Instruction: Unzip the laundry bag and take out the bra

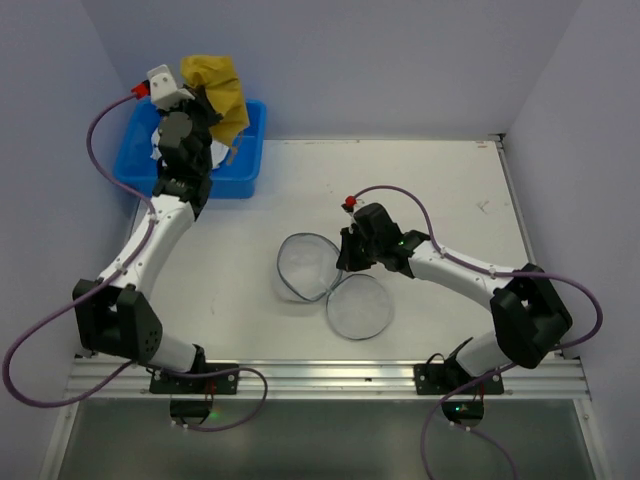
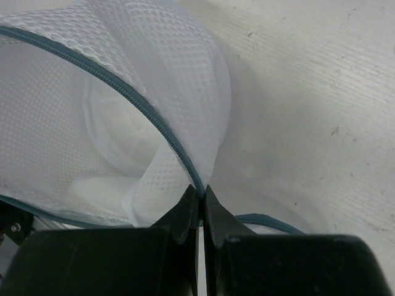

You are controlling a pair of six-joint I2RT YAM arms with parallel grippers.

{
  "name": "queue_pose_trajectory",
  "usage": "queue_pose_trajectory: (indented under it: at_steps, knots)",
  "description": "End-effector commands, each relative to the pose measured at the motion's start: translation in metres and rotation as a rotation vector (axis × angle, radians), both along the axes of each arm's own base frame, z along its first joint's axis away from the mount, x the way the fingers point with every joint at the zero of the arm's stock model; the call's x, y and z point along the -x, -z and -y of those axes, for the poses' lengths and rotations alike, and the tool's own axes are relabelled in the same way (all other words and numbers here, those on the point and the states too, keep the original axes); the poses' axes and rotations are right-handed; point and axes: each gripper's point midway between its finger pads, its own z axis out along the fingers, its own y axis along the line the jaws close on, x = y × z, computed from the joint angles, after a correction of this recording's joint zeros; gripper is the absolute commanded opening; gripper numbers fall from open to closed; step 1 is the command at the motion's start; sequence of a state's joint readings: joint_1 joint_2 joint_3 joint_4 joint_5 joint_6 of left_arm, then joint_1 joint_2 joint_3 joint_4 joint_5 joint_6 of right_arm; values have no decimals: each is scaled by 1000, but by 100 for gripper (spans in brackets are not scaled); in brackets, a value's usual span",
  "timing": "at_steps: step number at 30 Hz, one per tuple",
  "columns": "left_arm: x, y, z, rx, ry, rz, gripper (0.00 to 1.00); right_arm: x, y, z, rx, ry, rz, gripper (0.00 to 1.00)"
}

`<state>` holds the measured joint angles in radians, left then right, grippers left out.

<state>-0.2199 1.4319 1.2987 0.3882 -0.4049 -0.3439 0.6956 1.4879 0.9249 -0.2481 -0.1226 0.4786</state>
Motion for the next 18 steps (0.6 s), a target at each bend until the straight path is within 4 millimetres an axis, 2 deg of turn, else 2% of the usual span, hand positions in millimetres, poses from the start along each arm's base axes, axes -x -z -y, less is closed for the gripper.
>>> queue_pose_trajectory:
  at_steps: [1, 2, 3, 5, 6, 8, 9, 11, 12, 14, 15, 17, 18]
  knots:
    - [-41, 8, -32, -47, -76, -10, 0, 6, -16, -6, -46, -61, 37, 0]
    - [-51, 14, -41, -62, -78, -19, 0, 6, -17, -7, -50, -66, 41, 0]
    - [-70, 36, -44, -70, -80, -51, 0, 7, -17, -8, -56, -74, 39, 0]
    - [-88, 44, -53, -70, -68, -46, 0, 7, -16, -10, -56, -93, 42, 0]
    - [-105, 70, -55, -69, -62, -88, 0, 8, -16, -10, -58, -102, 37, 0]
    - [-119, 85, -58, -71, -54, -101, 0, 10, -13, -10, -45, -117, 32, 0]
    - [-131, 109, -58, -74, -53, -133, 0, 10, -12, -10, -41, -122, 29, 0]
    - [-143, 123, -55, -89, -38, -147, 0, 11, -11, -11, -41, -141, 28, 0]
    - [-152, 146, -52, -91, -24, -179, 0, 11, -9, -12, -38, -146, 23, 0]
    - [-162, 162, -40, -89, 40, -208, 0, 11, -7, -12, -34, -149, 18, 0]
    - [-166, 180, -36, -82, 62, -240, 0, 11, -5, -13, -31, -153, 15, 0]
    - [-168, 192, -25, -60, 123, -265, 11, 10, -3, -14, -28, -157, 9, 0]
    - [-166, 197, -23, -53, 132, -289, 20, 8, -5, -15, -30, -156, 15, 0]
